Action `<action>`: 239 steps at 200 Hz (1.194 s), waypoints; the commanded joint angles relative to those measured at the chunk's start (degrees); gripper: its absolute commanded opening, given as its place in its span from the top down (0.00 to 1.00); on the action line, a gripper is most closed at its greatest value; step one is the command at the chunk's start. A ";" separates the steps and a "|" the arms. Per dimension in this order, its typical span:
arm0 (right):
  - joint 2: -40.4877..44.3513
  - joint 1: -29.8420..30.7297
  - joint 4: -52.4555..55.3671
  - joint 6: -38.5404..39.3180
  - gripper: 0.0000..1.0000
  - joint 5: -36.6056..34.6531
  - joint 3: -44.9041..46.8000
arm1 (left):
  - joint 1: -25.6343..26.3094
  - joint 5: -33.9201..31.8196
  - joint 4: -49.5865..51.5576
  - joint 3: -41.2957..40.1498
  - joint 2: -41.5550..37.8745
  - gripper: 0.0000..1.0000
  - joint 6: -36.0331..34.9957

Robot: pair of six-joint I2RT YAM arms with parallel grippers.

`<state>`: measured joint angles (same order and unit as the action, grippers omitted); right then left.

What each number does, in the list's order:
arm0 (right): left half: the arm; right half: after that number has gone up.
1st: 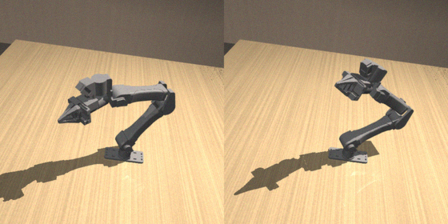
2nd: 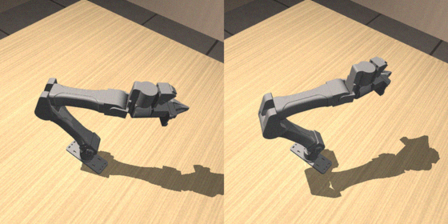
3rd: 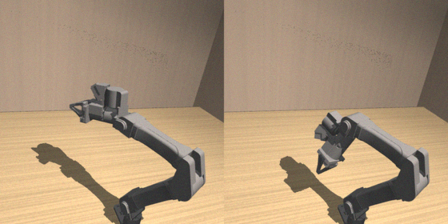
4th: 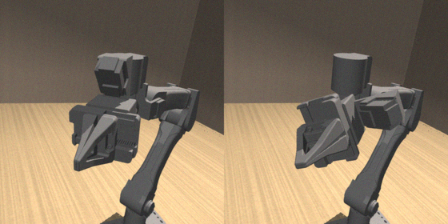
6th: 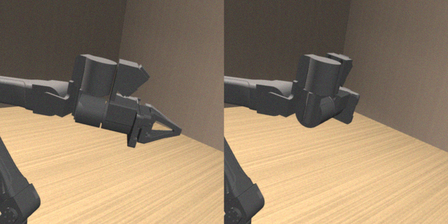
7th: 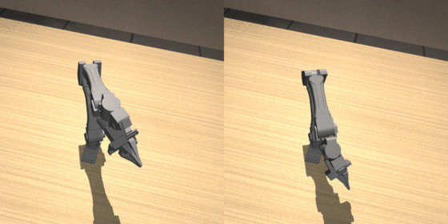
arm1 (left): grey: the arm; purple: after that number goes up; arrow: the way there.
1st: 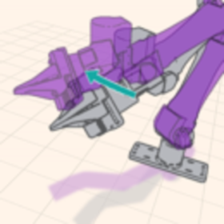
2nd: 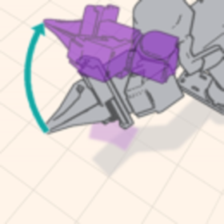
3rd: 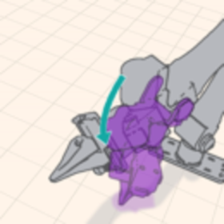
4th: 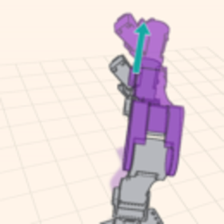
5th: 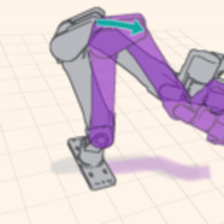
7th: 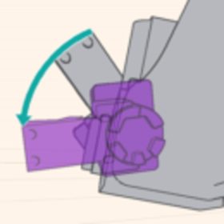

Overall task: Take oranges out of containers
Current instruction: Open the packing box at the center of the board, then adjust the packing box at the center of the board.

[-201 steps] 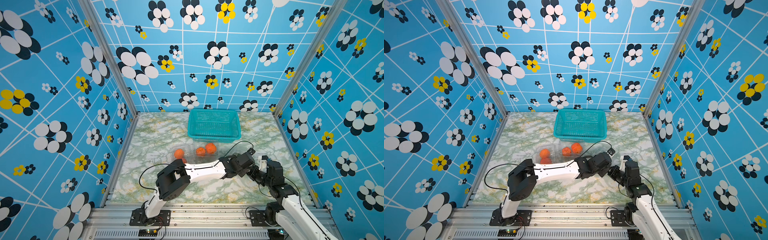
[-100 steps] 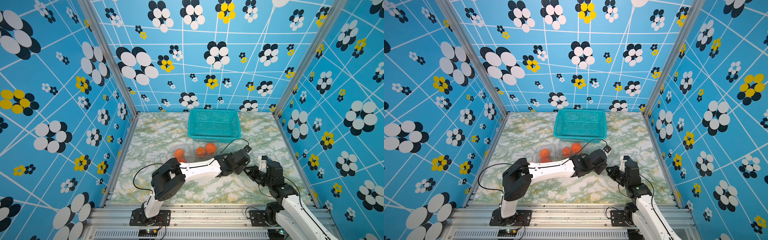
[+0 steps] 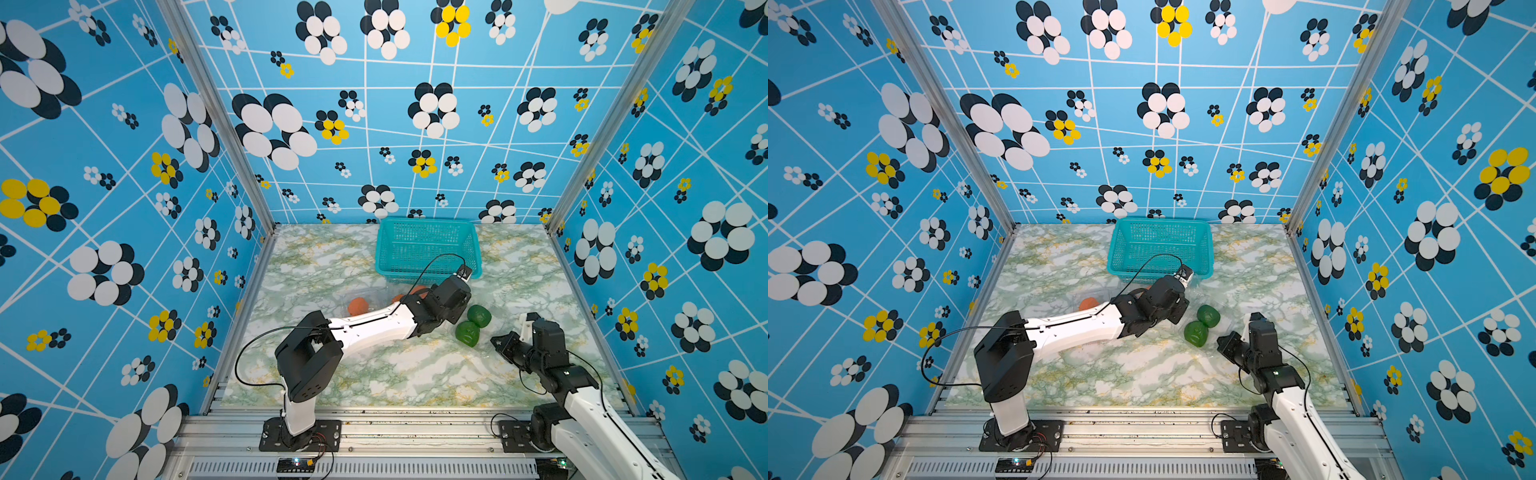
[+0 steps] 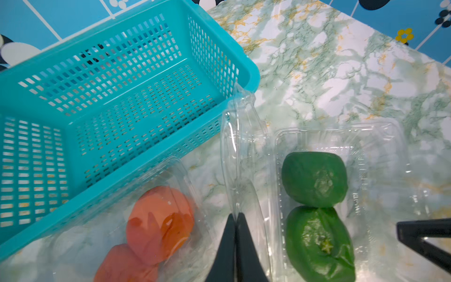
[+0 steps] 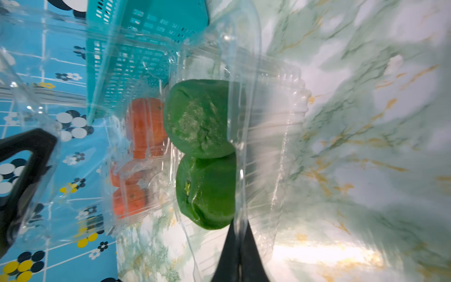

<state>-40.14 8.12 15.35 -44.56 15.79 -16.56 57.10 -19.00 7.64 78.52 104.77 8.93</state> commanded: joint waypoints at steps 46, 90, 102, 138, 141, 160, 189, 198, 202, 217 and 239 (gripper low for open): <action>-4.05 -0.39 5.88 5.51 0.76 -9.99 -3.92 | -0.68 -2.99 -2.70 -8.06 -9.55 0.17 -5.62; -6.64 -0.65 8.86 9.97 0.46 -14.39 -8.72 | -0.68 -9.12 -5.12 -13.69 -15.80 0.00 -8.46; -6.78 -0.65 10.24 11.19 0.44 -16.32 -10.22 | -0.68 -9.45 -6.72 -16.67 -18.26 0.00 -8.66; -7.64 -0.69 9.63 11.70 0.43 -13.83 -12.70 | -0.72 -6.17 -13.58 -28.02 -27.20 0.00 -9.21; -7.91 -0.68 9.25 11.49 0.43 -13.23 -12.71 | -0.76 -5.20 -14.65 -29.31 -28.01 0.00 -9.63; -10.13 -0.54 6.61 10.41 0.43 -8.77 -12.95 | -0.76 -1.18 -21.79 -37.32 -33.49 0.01 -12.35; -16.16 2.19 5.65 9.85 0.39 -6.08 -15.99 | -1.04 4.06 -27.07 -46.31 -40.46 0.01 -13.62; -17.93 3.86 6.03 10.08 0.36 -6.67 -17.42 | -1.04 5.11 -29.55 -49.07 -41.90 0.01 -13.72; -18.71 4.55 6.00 10.06 0.35 -6.96 -18.04 | -1.03 5.35 -30.89 -50.35 -42.36 0.00 -13.43; -21.34 6.23 6.14 9.78 0.33 -7.72 -19.94 | -1.07 6.60 -36.63 -54.42 -43.40 0.00 -12.63; -24.09 7.09 5.87 9.55 0.31 -8.40 -21.70 | -1.19 7.92 -39.84 -56.44 -44.36 0.00 -12.13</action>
<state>-61.98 14.28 21.71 -34.89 7.64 -35.94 56.31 -14.61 -23.81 24.01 61.76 -3.07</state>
